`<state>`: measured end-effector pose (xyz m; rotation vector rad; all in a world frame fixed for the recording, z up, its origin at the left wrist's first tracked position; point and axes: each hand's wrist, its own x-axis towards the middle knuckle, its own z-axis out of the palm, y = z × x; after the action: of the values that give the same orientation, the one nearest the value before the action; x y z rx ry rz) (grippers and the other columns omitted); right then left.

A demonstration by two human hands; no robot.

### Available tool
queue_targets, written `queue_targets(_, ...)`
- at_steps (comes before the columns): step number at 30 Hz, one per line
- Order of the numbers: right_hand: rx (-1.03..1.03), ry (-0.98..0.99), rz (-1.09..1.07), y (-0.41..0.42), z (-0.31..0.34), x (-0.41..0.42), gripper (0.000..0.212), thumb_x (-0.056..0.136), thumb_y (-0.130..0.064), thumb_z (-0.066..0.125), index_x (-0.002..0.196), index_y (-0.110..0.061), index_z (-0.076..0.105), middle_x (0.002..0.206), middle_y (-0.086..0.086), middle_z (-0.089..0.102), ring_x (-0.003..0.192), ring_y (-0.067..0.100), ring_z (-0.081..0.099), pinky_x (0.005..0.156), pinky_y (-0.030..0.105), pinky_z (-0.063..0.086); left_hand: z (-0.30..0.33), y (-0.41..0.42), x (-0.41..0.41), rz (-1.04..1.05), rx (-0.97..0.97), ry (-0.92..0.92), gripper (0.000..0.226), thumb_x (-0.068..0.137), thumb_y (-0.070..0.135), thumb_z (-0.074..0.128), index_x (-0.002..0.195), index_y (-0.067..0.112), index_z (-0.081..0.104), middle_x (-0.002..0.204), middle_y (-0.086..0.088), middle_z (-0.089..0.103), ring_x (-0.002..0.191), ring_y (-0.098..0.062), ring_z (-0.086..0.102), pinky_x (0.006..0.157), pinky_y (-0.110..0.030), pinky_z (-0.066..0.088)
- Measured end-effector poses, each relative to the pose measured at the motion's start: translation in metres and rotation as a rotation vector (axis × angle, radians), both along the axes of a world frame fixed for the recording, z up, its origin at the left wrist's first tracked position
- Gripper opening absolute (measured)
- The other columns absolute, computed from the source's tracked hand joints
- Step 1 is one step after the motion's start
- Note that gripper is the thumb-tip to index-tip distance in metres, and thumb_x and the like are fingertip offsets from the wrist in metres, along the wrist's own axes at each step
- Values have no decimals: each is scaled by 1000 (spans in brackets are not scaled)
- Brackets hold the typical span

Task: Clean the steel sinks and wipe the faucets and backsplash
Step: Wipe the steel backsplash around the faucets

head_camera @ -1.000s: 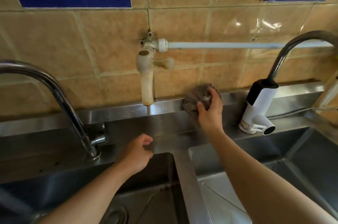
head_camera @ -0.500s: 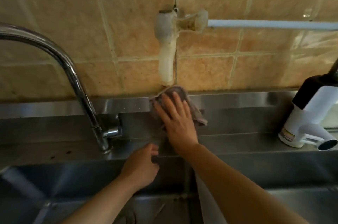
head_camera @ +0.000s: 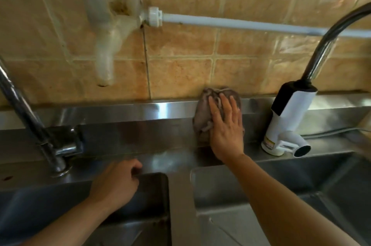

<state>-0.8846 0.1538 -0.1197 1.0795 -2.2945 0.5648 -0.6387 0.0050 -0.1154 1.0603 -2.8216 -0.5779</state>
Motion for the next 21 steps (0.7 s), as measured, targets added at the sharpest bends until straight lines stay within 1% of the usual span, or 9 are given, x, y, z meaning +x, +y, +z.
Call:
queue_targets(2, -109, -101, -102, 23, -3, -22, 70, 93, -30, 49, 151, -23, 11, 158, 10, 7, 145, 32, 2, 118, 50, 6, -1, 2, -2, 13, -27, -19, 34, 87, 22, 57, 114, 44, 57, 119, 18, 58, 113, -7, 52, 99, -29, 43)
queue_targets(4, -192, -168, -178, 30, -5, -30, 66, 94, -32, 38, 152, -19, 9, 159, 14, 4, 146, 32, -1, 119, 50, 4, 0, 4, -1, 28, -17, -21, 37, 85, 22, 57, 113, 45, 59, 122, 21, 58, 118, -6, 51, 102, -30, 41)
queue_targets(6, -338, -285, -263, 20, -1, -23, 65, 95, -29, 33, 153, -17, 5, 159, 12, -5, 146, 28, -7, 119, 45, 0, 2, 3, -1, 29, -21, -29, 39, 83, 21, 57, 112, 47, 61, 123, 22, 59, 119, -7, 51, 103, -30, 42)
queue_targets(8, -548, -477, -368, -4, 7, -6, 66, 97, -22, 37, 153, -16, 3, 158, 12, -14, 145, 28, -13, 119, 44, -1, 4, 3, -1, 18, -37, -55, 39, 82, 25, 57, 112, 49, 60, 124, 22, 58, 120, -8, 51, 103, -31, 42)
queue_targets(10, -690, -637, -397, -31, 19, 19, 69, 96, -19, 42, 153, -13, 3, 156, 17, -18, 144, 35, -15, 119, 49, 1, 5, 3, -3, 24, -60, -54, 37, 82, 27, 58, 111, 49, 61, 124, 21, 59, 120, -9, 52, 102, -31, 43)
queue_targets(12, -689, -736, -314, -55, 22, 52, 72, 97, -22, 43, 152, -11, -2, 153, 21, -25, 142, 38, -20, 118, 51, 1, 8, 1, -4, 34, -76, -64, 33, 83, 26, 59, 109, 47, 64, 123, 19, 61, 119, -11, 54, 100, -30, 44)
queue_targets(15, -579, -846, -183, -63, 14, 84, 79, 99, -32, 42, 150, -15, -14, 148, 14, -39, 139, 32, -31, 116, 44, -5, 10, 2, -8, 40, -101, -103, 30, 84, 28, 59, 108, 44, 65, 123, 16, 62, 117, -13, 56, 97, -30, 46)
queue_targets(18, -714, -821, -292, -49, 18, 42, 77, 98, -31, 43, 151, -9, -9, 151, 23, -28, 141, 36, -23, 115, 39, -10, 11, 11, -9, 59, -131, -119, 30, 83, 30, 57, 108, 45, 65, 121, 17, 63, 114, -14, 58, 94, -30, 48)
queue_targets(21, -832, -854, -470, -25, 29, -7, 77, 97, -33, 45, 151, -7, -3, 153, 28, -14, 143, 41, -11, 116, 45, -3, 11, 14, -11, 76, -172, -101, 30, 82, 31, 58, 107, 46, 64, 119, 18, 64, 113, -14, 59, 91, -29, 50)
